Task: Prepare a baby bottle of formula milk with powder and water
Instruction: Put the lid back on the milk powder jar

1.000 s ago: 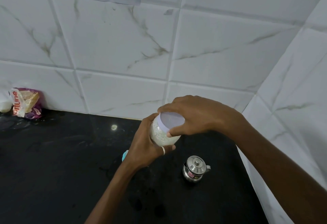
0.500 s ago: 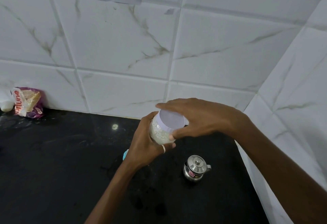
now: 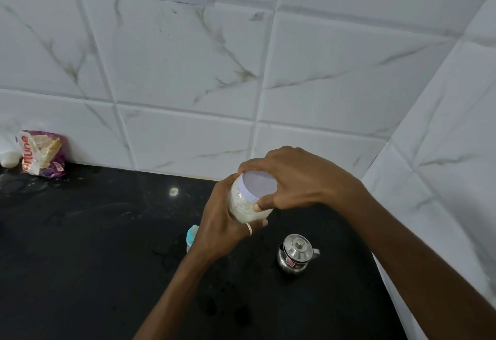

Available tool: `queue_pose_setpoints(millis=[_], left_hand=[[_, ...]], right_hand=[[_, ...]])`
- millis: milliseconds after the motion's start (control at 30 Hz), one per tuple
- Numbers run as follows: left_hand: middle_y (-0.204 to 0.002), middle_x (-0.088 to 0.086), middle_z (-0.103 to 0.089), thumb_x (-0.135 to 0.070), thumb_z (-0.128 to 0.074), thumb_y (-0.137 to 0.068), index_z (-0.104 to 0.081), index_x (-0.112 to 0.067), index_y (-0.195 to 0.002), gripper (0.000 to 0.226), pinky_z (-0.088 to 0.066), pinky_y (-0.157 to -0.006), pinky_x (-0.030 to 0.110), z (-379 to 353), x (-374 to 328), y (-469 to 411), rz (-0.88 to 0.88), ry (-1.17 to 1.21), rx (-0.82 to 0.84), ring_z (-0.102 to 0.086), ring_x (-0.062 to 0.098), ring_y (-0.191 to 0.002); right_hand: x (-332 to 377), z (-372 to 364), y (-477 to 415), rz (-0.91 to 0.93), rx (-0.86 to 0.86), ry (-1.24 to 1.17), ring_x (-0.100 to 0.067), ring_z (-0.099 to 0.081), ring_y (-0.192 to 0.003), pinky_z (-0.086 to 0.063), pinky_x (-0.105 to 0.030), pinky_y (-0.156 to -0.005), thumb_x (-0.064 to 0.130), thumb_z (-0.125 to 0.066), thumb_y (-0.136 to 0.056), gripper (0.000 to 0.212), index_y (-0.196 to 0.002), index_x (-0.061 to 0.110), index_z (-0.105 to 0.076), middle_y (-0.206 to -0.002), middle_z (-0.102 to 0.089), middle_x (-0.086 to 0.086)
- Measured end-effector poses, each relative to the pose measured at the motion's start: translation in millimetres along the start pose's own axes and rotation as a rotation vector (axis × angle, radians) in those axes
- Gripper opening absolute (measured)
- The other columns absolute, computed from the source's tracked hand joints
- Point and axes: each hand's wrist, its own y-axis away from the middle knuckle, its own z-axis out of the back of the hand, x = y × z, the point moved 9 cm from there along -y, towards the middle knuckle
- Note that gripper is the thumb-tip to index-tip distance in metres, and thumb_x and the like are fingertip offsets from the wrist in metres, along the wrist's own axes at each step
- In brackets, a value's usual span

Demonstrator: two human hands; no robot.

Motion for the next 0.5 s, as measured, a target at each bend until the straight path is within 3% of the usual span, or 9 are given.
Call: queue_pose_setpoints(millis=[100,167,233,333,433,500], left_hand=[[-0.109,-0.029,-0.066,-0.02,-0.096,-0.068,-0.051,-0.054,-0.118,0.075,-0.056,-0.09,0.024,-1,8,5,0.017,-0.077,-0.018,-0.064,-0.008,-0.104],[-0.099,-0.03,-0.071,-0.008,-0.094,-0.069,-0.055,-0.045,-0.11,0.067,-0.058,-0.082,0.02,-3,13,5,0.043,-0.078,-0.024,-0.068,-0.008,-0.097],[-0.095,-0.024,-0.074,-0.005,-0.092,-0.07,-0.059,-0.04,-0.109,0.062,-0.057,-0.077,0.018,-6,17,1,0.069,-0.07,-0.015,-0.072,-0.004,-0.092],[-0.104,-0.005,-0.077,-0.016,-0.094,-0.07,-0.063,-0.024,-0.122,0.061,-0.061,-0.08,0.028,-14,28,-6,0.109,-0.042,0.024,-0.076,0.012,-0.096],[-0.111,0.005,-0.076,-0.024,-0.096,-0.068,-0.058,-0.021,-0.13,0.073,-0.064,-0.078,0.033,-17,38,-8,0.149,-0.007,0.021,-0.077,0.02,-0.097],[-0.113,0.009,-0.074,-0.018,-0.095,-0.07,-0.055,-0.034,-0.12,0.066,-0.063,-0.082,0.04,-19,38,-5,0.15,-0.012,0.026,-0.076,0.024,-0.099]], right_hand=[[2,-2,1,-0.018,-0.003,0.009,-0.011,-0.043,-0.099,-0.036,-0.03,-0.082,0.054,-0.071,-0.085,0.066,-0.145,0.044,-0.044,-0.107,-0.052,0.012],[0,-2,2,-0.027,-0.014,0.01,-0.012,-0.043,-0.096,-0.037,-0.031,-0.081,0.054,-0.07,-0.085,0.064,-0.144,0.044,-0.045,-0.104,-0.048,0.012],[-2,-2,2,-0.039,-0.019,0.007,-0.015,-0.049,-0.1,-0.04,-0.032,-0.083,0.054,-0.069,-0.085,0.065,-0.144,0.045,-0.044,-0.112,-0.057,0.007],[-9,-7,0,-0.064,-0.014,-0.013,-0.02,-0.053,-0.116,-0.044,-0.036,-0.093,0.055,-0.068,-0.087,0.065,-0.146,0.05,-0.041,-0.127,-0.058,0.002],[-18,-16,0,-0.092,0.006,-0.098,-0.019,-0.048,-0.125,-0.043,-0.04,-0.103,0.055,-0.066,-0.088,0.068,-0.148,0.056,-0.036,-0.137,-0.051,0.004],[-21,-21,2,-0.098,0.0,-0.161,-0.016,-0.048,-0.126,-0.043,-0.04,-0.105,0.057,-0.067,-0.087,0.07,-0.149,0.056,-0.034,-0.14,-0.049,0.007]])
